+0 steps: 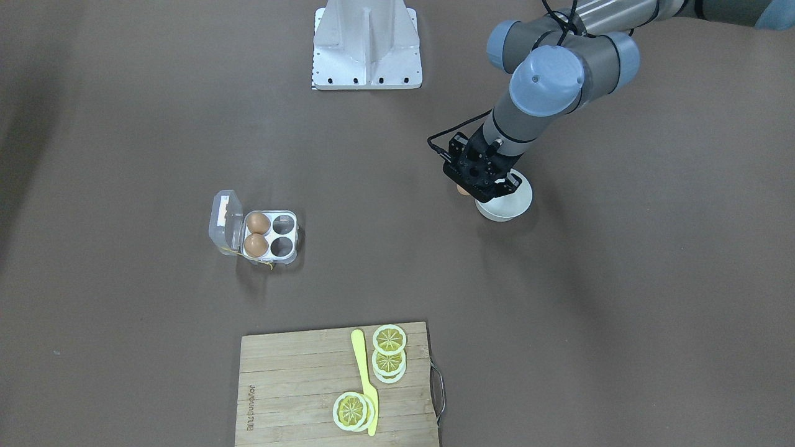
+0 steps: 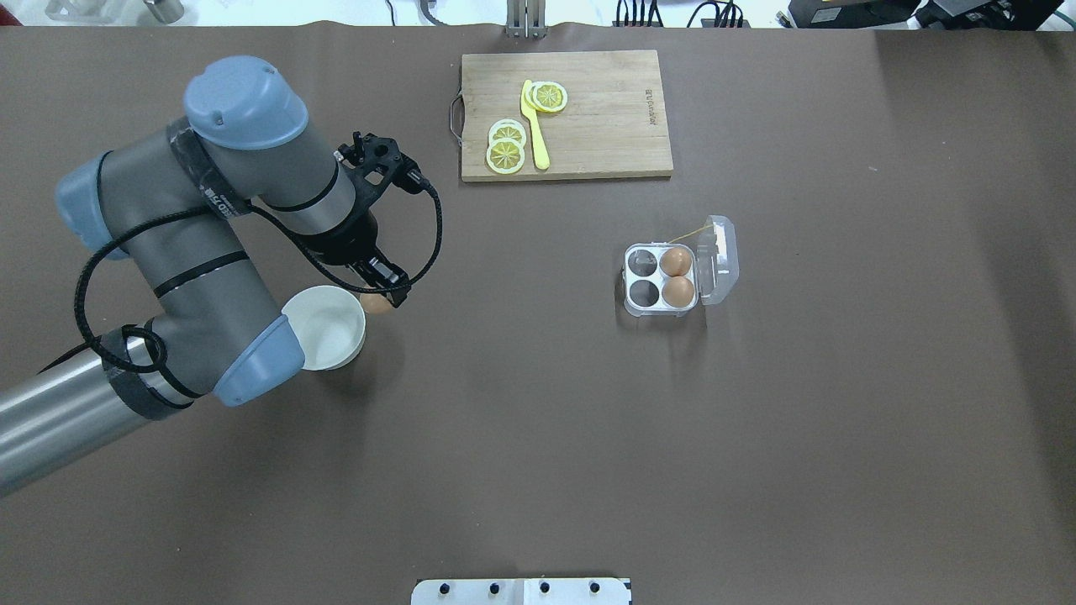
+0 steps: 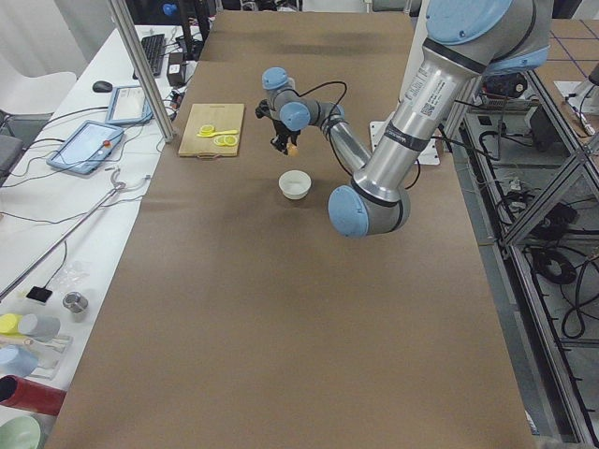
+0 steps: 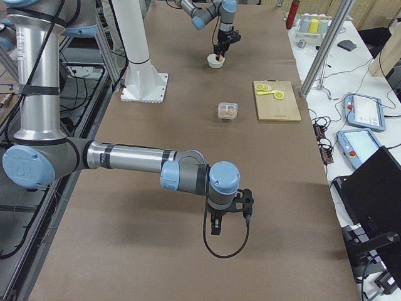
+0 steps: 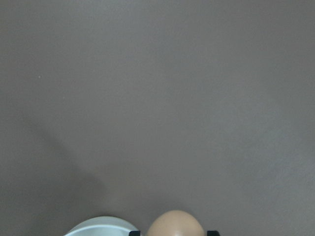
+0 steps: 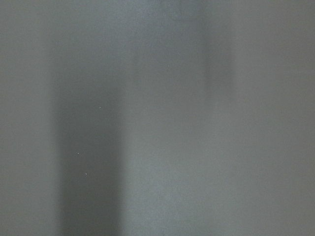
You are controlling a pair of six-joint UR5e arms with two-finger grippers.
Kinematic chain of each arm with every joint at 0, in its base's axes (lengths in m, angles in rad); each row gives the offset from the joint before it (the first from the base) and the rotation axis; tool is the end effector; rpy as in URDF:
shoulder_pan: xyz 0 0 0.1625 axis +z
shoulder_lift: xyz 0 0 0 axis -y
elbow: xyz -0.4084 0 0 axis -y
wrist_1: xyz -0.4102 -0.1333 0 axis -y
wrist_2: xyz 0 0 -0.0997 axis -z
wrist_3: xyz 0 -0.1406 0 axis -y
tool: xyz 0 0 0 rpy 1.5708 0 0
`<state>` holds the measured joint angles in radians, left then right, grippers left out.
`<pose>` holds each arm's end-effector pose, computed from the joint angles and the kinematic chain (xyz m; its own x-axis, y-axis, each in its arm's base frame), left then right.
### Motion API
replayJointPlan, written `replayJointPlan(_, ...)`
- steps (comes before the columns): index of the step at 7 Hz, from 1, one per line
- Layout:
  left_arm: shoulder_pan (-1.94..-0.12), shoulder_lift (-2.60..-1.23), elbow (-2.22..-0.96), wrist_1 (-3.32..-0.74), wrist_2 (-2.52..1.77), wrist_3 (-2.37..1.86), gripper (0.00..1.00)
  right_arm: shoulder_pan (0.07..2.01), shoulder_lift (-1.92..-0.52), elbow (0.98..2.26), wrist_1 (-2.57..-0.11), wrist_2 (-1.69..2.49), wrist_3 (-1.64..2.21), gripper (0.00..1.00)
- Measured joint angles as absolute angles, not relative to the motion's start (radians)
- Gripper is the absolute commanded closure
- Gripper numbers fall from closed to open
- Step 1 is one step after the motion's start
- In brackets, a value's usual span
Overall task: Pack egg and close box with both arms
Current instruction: 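Lift the egg and carry it with the left gripper to the egg box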
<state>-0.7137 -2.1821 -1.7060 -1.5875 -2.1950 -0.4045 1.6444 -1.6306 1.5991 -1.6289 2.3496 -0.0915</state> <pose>0.4854 -0.4880 0.2319 0.4226 0.6208 -0.6603 -0.4133 0.7804 0.4692 0.0694 -0.4721 0.6917 0.7089 0.0238 0.7049 -0.0085 0.9996 -0.0252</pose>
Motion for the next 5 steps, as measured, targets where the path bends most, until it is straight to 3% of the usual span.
replayJointPlan(5, -0.708, -2.341, -1.546, -1.665, -2.195, -0.533, 0.62, 1.644, -1.631, 1.596, -1.629, 2.35, -0.092, 0.0)
